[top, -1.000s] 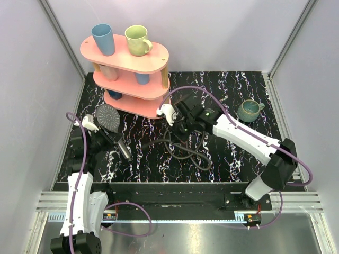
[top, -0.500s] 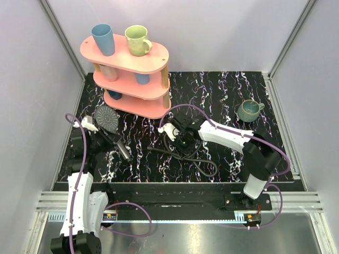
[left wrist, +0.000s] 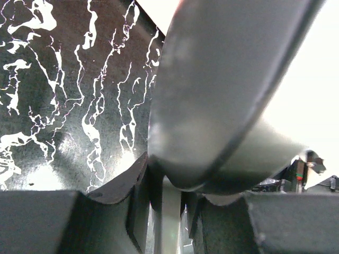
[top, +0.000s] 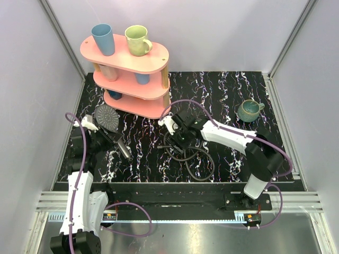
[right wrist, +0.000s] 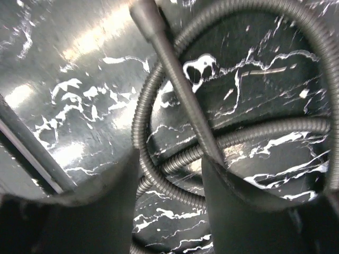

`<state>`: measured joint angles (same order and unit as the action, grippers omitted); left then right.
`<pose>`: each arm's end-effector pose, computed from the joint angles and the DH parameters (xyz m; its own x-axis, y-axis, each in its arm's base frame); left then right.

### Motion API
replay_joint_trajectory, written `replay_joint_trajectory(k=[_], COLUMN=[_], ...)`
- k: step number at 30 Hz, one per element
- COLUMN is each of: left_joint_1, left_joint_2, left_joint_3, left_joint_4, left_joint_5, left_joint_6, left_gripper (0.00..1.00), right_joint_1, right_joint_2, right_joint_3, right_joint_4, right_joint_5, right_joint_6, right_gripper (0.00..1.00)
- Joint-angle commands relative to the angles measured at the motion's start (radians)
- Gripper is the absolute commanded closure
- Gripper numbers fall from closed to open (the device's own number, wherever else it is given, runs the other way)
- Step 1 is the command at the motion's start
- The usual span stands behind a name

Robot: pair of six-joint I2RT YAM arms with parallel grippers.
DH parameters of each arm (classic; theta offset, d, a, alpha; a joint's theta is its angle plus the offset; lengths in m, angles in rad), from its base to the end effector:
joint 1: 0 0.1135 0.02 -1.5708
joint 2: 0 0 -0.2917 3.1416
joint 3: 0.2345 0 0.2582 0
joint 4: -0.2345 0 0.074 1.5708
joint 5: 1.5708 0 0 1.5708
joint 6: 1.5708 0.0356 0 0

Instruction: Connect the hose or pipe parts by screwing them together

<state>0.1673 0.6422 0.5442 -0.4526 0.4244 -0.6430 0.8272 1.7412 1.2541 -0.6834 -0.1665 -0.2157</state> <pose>0.1335 0.0077 0.2677 -0.5294 -0.6435 -0.5529 -0.1538 0.7137 -0.6834 0.2407 0.2704 0.2360 -0.4443 -0.7948 -0.4133 -0.8852 0.4606 0.0657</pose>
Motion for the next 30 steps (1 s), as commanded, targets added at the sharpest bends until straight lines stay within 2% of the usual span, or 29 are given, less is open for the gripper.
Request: replay_joint_trajectory(k=[1, 2, 5, 11, 14, 21, 25, 30], left_joint_1=[0.008, 0.006, 0.006, 0.008, 0.006, 0.006, 0.006, 0.006], left_joint_2=[-0.012, -0.012, 0.000, -0.015, -0.024, -0.022, -0.019, -0.016], left_joint_3=[0.025, 0.025, 0.036, 0.060, 0.056, 0.026, 0.026, 0.026], left_joint_4=[0.123, 0.124, 0.117, 0.066, 0.063, 0.072, 0.078, 0.078], left_joint_5=[0.051, 0.057, 0.074, 0.060, 0.062, 0.085, 0.088, 0.093], left_joint_6=[-0.024, -0.026, -0.014, 0.023, 0.023, 0.011, 0.009, 0.011], left_gripper=[1.00, 1.00, 1.00, 1.00, 1.00, 1.00, 1.00, 1.00], right_joint_1=[-0.003, -0.002, -0.003, -0.003, -0.007, -0.017, -0.033, -0.036], right_joint_2=[-0.118, -0.123, -0.079, 0.090, 0.119, 0.127, 0.119, 0.113], right_joint_3=[-0.112, -0.149, -0.223, -0.113, -0.130, -0.199, -0.209, -0.214], right_joint_4=[0.475, 0.648, 0.812, 0.731, 0.771, 0.863, 0.849, 0.806], right_joint_5=[-0.140, -0.145, -0.186, -0.248, -0.287, -0.361, -0.418, -0.406], right_joint_6=[0.104, 0.108, 0.061, -0.123, -0.188, -0.267, -0.294, -0.330], right_gripper=[0.41, 0.40, 0.36, 0.39, 0.40, 0.43, 0.44, 0.49])
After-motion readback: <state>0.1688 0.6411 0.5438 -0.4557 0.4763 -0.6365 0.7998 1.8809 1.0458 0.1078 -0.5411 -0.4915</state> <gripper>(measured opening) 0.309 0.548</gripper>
